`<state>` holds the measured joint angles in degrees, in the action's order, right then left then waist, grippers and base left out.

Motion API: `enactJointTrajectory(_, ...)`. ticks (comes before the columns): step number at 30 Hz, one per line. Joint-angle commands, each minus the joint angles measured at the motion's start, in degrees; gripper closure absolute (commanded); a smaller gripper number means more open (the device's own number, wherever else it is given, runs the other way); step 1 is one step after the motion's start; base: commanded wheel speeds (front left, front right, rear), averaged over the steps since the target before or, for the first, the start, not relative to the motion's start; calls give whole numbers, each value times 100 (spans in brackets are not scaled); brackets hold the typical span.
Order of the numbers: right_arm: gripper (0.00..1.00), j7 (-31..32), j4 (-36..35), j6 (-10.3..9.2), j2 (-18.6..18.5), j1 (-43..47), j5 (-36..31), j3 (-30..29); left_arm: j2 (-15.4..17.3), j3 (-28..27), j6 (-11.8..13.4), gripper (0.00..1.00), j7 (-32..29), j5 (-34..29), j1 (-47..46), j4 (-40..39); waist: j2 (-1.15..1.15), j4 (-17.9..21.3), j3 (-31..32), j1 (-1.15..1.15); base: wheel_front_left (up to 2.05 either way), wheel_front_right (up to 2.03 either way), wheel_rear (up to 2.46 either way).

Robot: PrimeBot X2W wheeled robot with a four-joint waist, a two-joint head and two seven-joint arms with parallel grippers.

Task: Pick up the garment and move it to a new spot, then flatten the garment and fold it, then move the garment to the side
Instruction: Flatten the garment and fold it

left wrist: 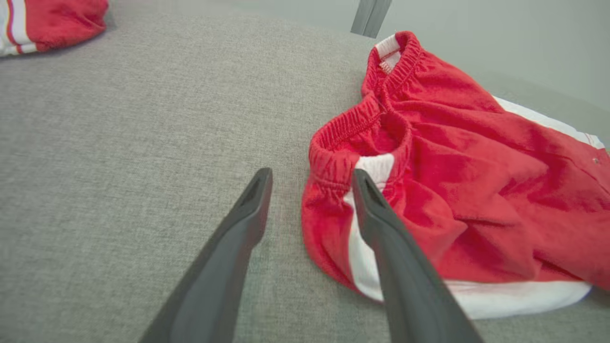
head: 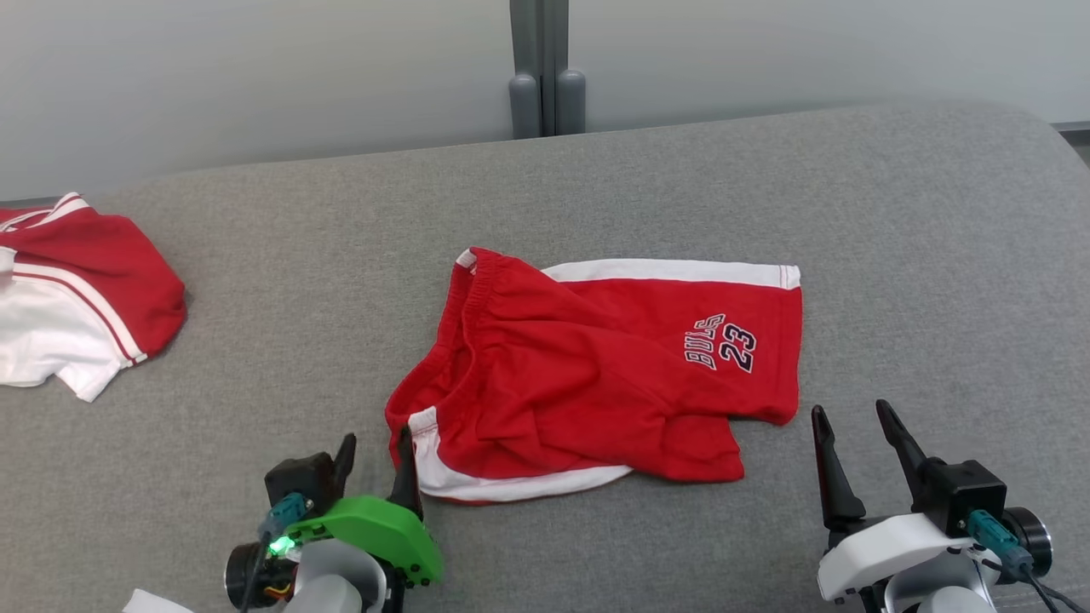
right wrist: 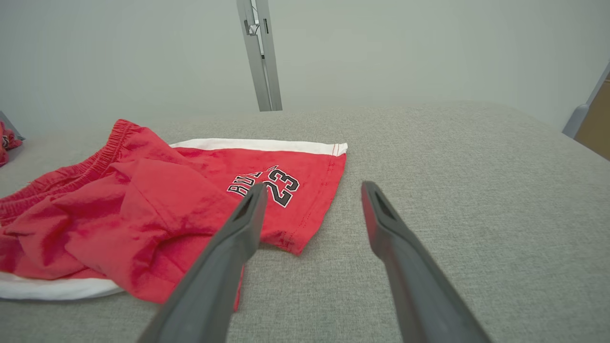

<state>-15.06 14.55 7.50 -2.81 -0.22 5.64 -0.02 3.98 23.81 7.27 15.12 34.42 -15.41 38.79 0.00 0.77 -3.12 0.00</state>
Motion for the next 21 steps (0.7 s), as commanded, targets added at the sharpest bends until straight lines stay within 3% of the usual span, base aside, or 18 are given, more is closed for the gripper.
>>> enactJointTrajectory(1, 0, -18, 42, -2, -15, 46, -99, -26, 59, -115, -26, 0, 5, -184, 122, -205, 0, -75, 47, 0, 0, 0, 0)
enactJointTrajectory(6, 0, -18, 319, -2, -13, -66, -456, -12, 75, -419, -155, 0, 4, -704, 417, -1051, 0, -277, 100, 0, 0, 0, 0)
enactJointTrajectory(11, 0, 84, 1134, -4, -130, -498, -1127, 219, 4, -543, -267, 0, 3, -1054, 699, -1699, 0, -564, 34, 0, 0, 0, 0)
enactJointTrajectory(21, 0, 66, 2725, -5, -348, -1467, -1696, 282, -91, -607, -297, 0, 4, -1182, 944, -2273, 0, -1034, -244, 0, 0, 0, 0)
